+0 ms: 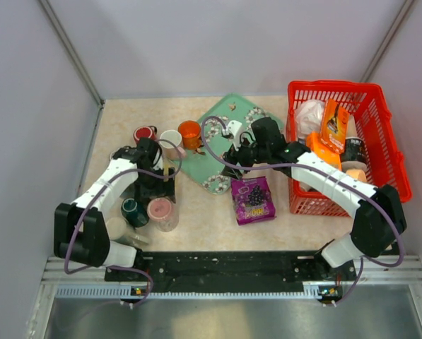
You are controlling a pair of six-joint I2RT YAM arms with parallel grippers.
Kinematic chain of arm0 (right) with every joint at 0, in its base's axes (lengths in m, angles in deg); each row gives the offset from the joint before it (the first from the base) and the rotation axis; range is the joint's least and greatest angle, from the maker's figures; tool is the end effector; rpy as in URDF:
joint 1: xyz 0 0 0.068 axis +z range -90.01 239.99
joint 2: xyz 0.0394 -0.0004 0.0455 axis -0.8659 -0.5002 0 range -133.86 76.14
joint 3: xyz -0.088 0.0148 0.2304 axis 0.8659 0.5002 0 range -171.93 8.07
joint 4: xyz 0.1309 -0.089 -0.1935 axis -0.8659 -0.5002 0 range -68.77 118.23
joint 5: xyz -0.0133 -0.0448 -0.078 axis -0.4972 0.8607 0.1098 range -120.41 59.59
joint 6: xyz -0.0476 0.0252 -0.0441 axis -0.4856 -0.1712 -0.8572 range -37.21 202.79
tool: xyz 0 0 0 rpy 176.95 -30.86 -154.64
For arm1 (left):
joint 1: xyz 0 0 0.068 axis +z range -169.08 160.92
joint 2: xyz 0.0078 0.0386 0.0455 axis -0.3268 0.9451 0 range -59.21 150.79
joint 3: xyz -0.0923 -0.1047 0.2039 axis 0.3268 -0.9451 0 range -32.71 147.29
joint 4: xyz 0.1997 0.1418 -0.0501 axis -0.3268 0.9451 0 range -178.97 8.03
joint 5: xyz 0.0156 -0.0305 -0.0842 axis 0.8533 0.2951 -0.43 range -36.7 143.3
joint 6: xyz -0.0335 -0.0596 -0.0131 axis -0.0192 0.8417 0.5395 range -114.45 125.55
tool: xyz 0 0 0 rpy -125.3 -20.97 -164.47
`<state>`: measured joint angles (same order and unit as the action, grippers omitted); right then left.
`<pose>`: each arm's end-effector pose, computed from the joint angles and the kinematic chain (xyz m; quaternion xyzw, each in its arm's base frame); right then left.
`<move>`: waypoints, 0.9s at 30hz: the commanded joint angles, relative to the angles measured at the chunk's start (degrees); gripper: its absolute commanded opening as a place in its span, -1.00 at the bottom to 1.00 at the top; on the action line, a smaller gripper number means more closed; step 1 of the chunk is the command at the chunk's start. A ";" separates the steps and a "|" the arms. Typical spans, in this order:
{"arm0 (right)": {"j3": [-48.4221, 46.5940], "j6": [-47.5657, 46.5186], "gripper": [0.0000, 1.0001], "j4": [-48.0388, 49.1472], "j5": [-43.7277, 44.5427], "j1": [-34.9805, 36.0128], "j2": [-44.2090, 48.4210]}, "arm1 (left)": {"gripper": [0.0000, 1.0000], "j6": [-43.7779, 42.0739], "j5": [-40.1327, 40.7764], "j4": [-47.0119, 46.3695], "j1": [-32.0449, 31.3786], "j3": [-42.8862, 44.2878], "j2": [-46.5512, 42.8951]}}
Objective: Turn the mug right side up
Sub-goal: Turn over the cup at the center of the board.
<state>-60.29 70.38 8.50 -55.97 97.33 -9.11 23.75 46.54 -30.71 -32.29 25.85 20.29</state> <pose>0.2562 0.2263 0.2652 -0.4567 0.7487 0.2875 0.3850 0.2321 -0.0614 0.1919 -0.0377 0.9931 -0.0820 0.0746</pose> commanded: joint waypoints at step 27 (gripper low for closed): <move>-0.20 -3.86 0.36 2.67 -9.76 -4.64 2.81 | 0.98 -32.70 -5.72 -20.64 -20.54 5.77 -1.36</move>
<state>-59.09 67.39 7.26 -60.34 95.19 -9.07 -5.91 39.30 -47.87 -53.90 30.38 25.04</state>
